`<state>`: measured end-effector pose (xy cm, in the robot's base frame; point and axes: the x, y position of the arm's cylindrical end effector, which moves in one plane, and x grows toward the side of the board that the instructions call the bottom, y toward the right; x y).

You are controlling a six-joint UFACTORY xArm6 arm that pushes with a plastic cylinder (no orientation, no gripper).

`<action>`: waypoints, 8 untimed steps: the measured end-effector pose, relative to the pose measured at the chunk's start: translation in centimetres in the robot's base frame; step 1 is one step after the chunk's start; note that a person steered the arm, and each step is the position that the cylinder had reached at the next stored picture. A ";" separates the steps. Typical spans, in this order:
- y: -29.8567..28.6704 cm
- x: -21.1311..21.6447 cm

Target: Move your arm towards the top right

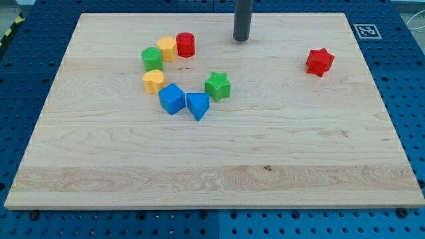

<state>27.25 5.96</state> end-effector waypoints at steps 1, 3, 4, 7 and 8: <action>1.8 0.0; 2.5 -2.0; 2.5 -3.1; 10.1 -4.1; 13.1 -4.1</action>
<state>23.11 19.07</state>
